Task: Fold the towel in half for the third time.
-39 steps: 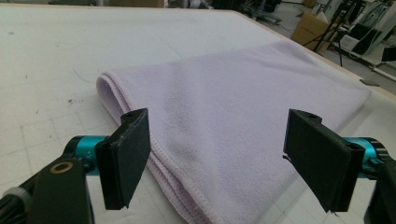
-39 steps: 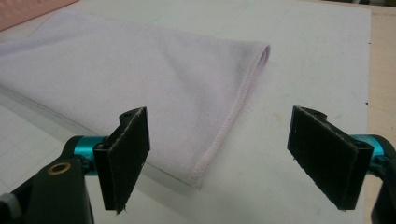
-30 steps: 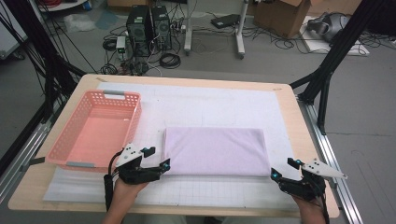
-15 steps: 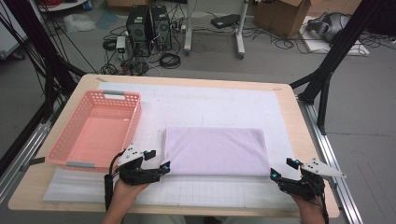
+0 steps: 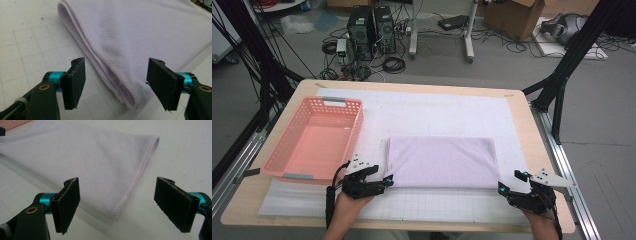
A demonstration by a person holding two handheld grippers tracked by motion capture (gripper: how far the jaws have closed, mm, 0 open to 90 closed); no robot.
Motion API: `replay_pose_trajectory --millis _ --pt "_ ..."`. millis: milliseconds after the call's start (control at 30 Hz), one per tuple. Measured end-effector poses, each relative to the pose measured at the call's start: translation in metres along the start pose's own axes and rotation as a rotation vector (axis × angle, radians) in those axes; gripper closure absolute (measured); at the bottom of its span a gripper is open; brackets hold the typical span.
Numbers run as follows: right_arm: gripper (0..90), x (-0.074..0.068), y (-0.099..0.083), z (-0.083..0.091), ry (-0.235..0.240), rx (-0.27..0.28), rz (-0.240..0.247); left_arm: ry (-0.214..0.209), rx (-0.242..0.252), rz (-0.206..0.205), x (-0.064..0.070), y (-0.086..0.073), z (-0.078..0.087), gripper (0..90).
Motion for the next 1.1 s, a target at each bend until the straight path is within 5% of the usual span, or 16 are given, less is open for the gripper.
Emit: replay_pose_trajectory --millis 433,900,1100 --pt "19.8 -0.006 0.005 -0.014 0.03 -0.019 0.022 -0.021 -0.05 0.022 0.003 -0.003 -0.009 41.7" --pt "19.6 -0.009 0.014 -0.029 0.067 -0.015 0.004 0.023 -0.079 -0.027 0.014 -0.003 -0.016 57.8" --pt "19.6 -0.016 0.025 -0.035 0.072 -0.001 0.013 0.008 -0.083 0.014 0.015 -0.004 -0.017 69.3"
Point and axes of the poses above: each handheld gripper's, and its own axes: z roughly backward along the jaws, y roughly out of its top, x roughly to its right, the point moved 4 cm from there along -z, roughly forward along the jaws, and after that the axes turned 4 degrees about -x, right-handed, at the moved point
